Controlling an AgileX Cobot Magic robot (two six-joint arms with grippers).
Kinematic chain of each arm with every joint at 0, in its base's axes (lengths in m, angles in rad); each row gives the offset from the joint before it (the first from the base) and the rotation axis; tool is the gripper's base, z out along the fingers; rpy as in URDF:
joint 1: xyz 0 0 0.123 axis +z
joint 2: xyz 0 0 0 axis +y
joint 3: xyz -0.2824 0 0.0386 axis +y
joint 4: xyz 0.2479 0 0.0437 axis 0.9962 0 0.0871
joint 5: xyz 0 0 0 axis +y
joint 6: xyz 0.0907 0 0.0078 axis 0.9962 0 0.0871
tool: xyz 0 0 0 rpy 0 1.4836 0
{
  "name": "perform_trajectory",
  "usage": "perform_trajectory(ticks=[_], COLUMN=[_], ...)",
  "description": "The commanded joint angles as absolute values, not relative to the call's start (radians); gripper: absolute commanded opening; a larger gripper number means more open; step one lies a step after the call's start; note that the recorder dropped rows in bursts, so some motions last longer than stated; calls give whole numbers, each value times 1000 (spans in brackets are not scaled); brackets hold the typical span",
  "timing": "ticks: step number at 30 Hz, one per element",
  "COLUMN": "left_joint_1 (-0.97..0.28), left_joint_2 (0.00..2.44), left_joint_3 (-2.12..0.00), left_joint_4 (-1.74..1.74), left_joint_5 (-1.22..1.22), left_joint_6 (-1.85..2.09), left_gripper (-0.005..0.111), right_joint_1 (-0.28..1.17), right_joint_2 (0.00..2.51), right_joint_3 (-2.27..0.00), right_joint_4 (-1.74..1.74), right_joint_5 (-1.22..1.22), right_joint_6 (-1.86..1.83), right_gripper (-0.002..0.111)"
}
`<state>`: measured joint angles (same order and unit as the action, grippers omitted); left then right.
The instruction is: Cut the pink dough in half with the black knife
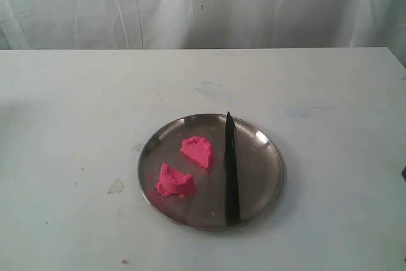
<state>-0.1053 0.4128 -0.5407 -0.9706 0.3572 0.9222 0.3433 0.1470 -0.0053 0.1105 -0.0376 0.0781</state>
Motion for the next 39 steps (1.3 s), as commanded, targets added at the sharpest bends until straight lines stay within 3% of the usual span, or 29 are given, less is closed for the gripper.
perform_trajectory(ticks=[1, 26, 35, 39], left_joint_1=[-101, -103, -103, -103], left_joint_2=[407, 400, 285, 221], left_joint_3=[-534, -524, -354, -237], left_joint_4=[-986, -876, -206, -184], left_joint_5=[363, 312, 112, 14], left_joint_6=[923, 894, 69, 66], left_gripper=[0, 0, 0, 0], right_joint_1=[337, 337, 337, 337], right_joint_2=[51, 0, 0, 0], right_joint_3=[0, 0, 0, 0], right_joint_4=[70, 74, 74, 74], right_joint_5=[21, 51, 51, 51], right_joint_6=[83, 83, 83, 83], right_gripper=[0, 0, 0, 0])
